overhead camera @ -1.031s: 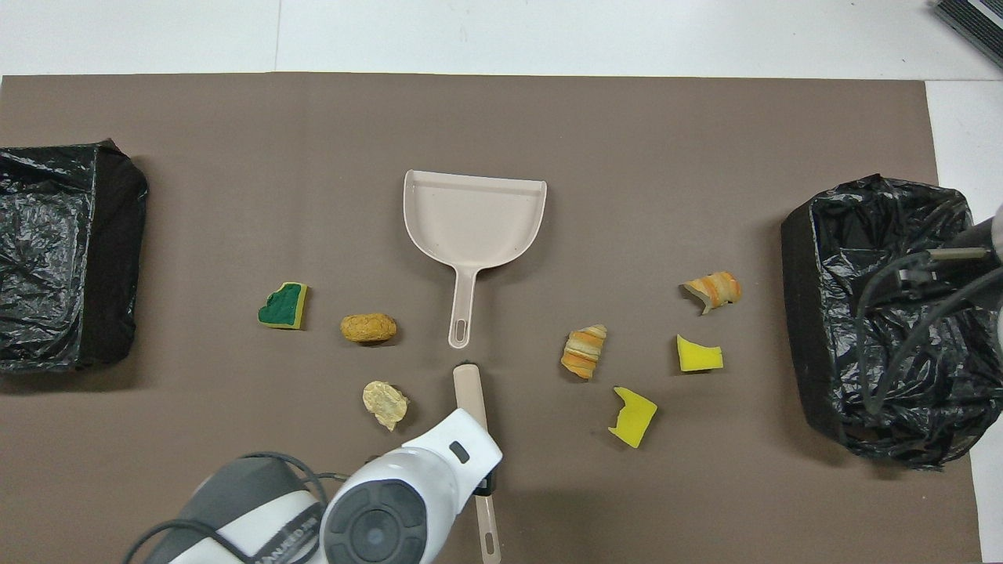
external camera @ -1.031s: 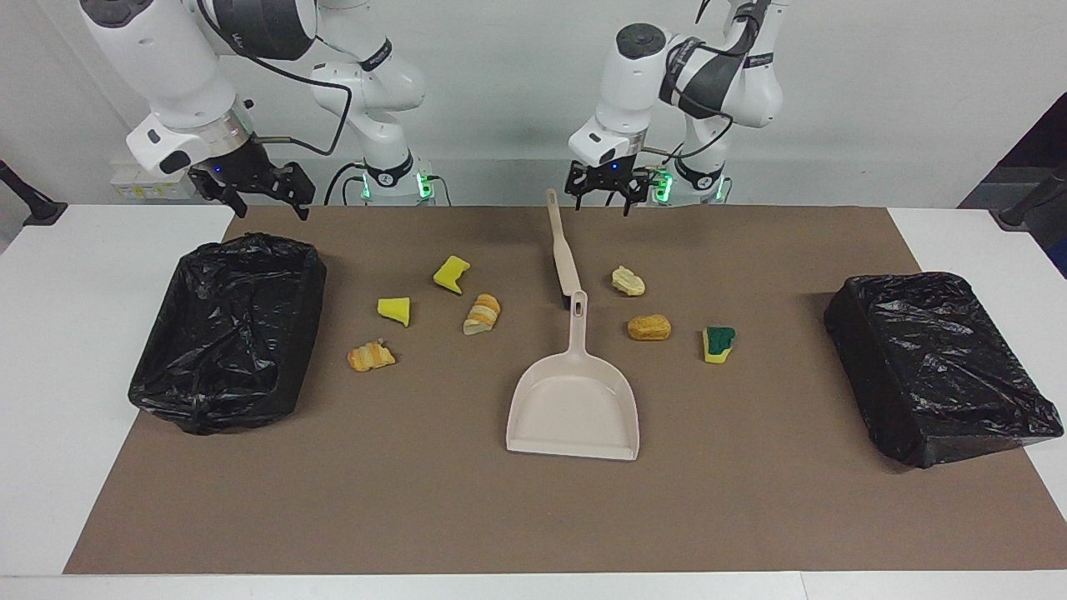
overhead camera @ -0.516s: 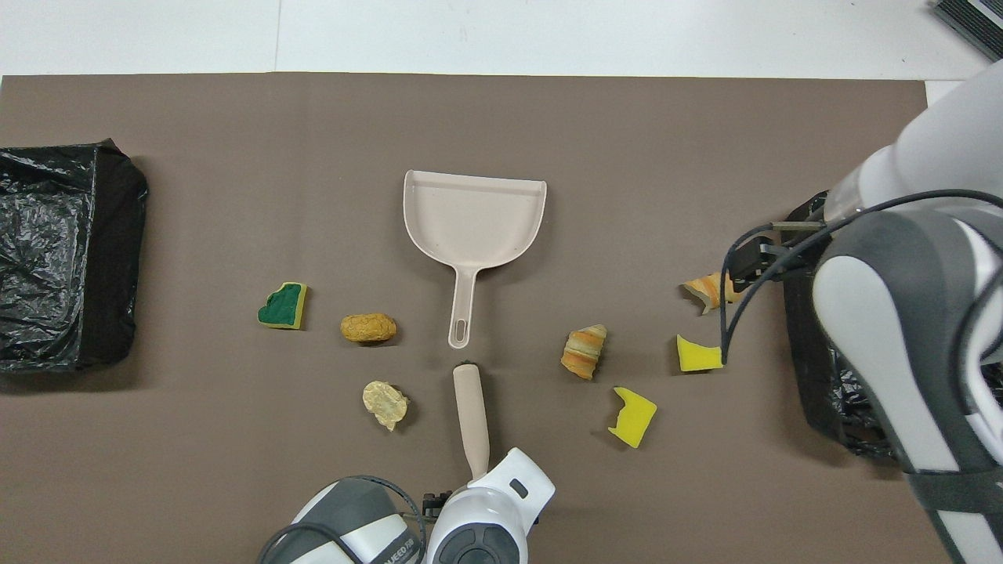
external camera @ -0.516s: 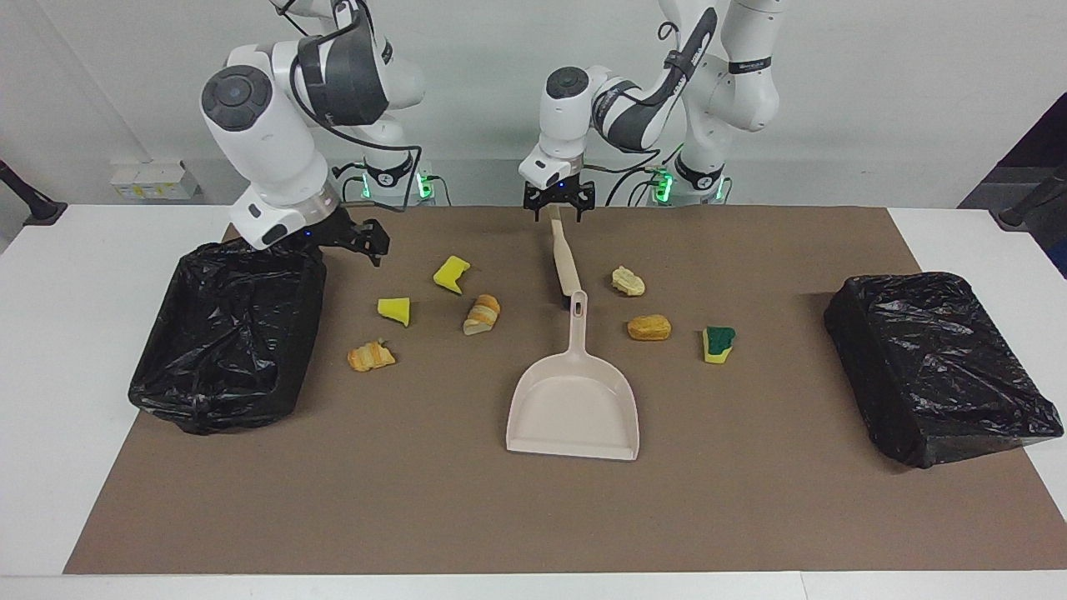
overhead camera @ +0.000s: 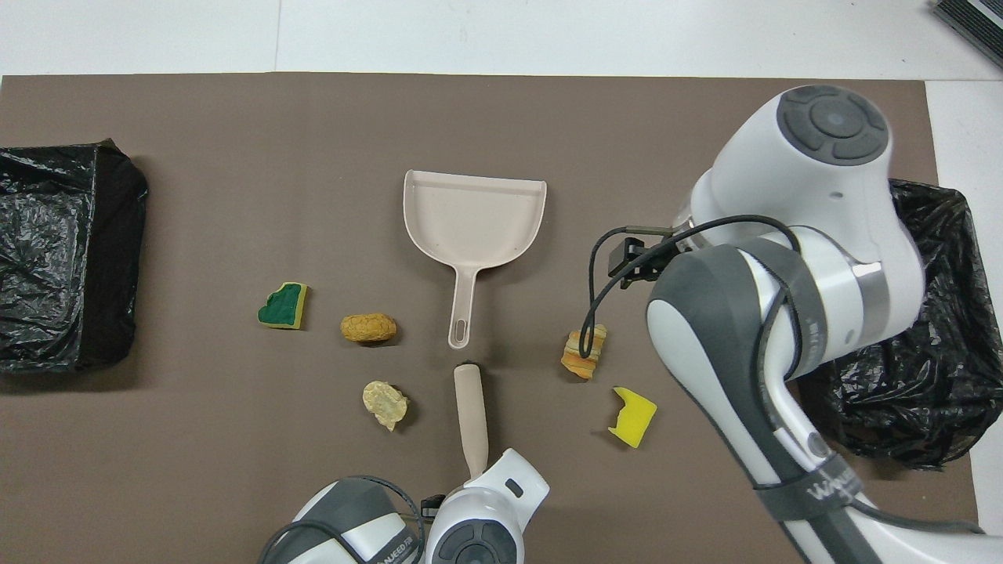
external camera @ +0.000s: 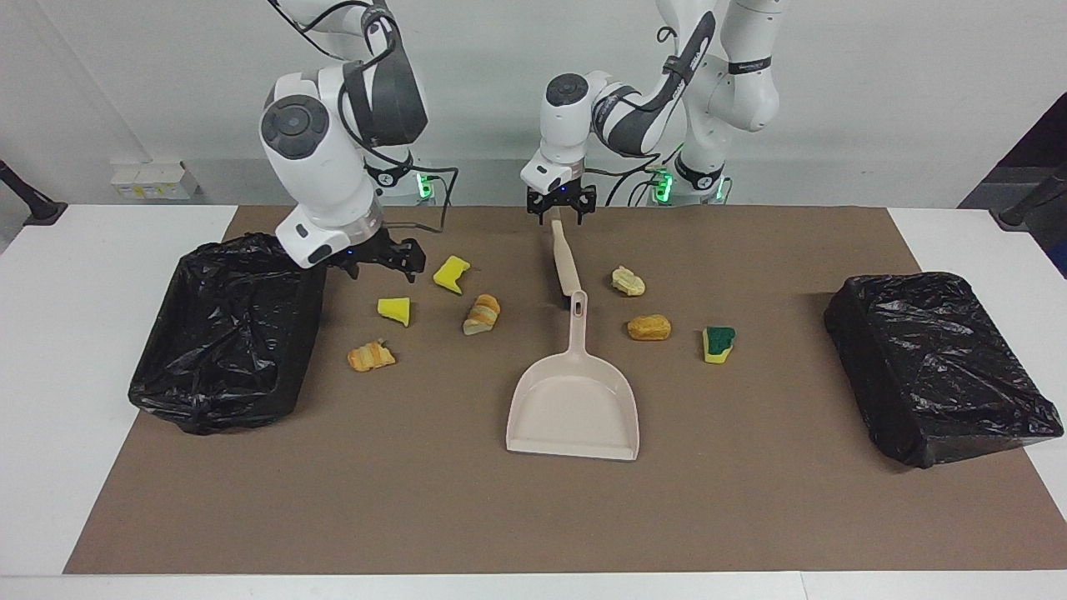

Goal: Sweep and dump trash in bin

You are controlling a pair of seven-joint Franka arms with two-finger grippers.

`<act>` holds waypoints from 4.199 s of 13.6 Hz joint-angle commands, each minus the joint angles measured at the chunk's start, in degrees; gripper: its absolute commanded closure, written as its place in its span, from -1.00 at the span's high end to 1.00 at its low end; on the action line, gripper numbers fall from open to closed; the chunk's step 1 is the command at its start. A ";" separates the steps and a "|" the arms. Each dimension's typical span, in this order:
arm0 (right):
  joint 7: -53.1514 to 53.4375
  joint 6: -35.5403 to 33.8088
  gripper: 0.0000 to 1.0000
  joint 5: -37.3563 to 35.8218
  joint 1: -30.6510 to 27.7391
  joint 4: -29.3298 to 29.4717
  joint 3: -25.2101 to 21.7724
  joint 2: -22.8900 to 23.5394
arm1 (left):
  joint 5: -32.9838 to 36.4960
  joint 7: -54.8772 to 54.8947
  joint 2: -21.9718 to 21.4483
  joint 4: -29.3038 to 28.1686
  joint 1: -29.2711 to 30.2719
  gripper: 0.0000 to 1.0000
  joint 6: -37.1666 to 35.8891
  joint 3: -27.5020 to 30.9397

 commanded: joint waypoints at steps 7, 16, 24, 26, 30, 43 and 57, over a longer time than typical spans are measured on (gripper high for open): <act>18.68 7.92 1.00 4.50 9.39 2.61 -0.10 6.50 | 4.52 10.86 -5.34 5.56 11.49 -1.00 -17.08 1.56; 25.56 18.66 1.00 1.78 18.54 3.05 -0.27 13.00 | 6.53 49.02 -3.87 9.07 42.60 -1.00 -15.43 1.56; 24.68 24.46 0.30 -5.25 20.47 2.44 -0.19 14.85 | 9.70 52.57 -1.06 9.08 51.33 -1.00 -14.29 1.56; 23.81 24.90 0.22 -5.61 20.48 2.44 -0.19 15.03 | 11.37 52.31 -0.79 8.99 52.38 -1.00 -14.02 1.56; 22.83 27.36 0.22 -7.53 21.00 -0.20 -0.19 14.85 | 11.37 50.64 0.18 8.55 52.83 -1.00 -14.11 1.56; 2.31 20.43 -1.00 -12.03 16.28 0.42 -0.19 8.45 | 11.37 50.46 -0.61 7.14 51.68 -1.00 -14.99 1.30; -81.28 11.37 -1.00 -11.50 2.28 -5.29 -0.27 1.93 | 10.58 44.23 -2.55 3.63 45.63 -1.00 -15.79 1.13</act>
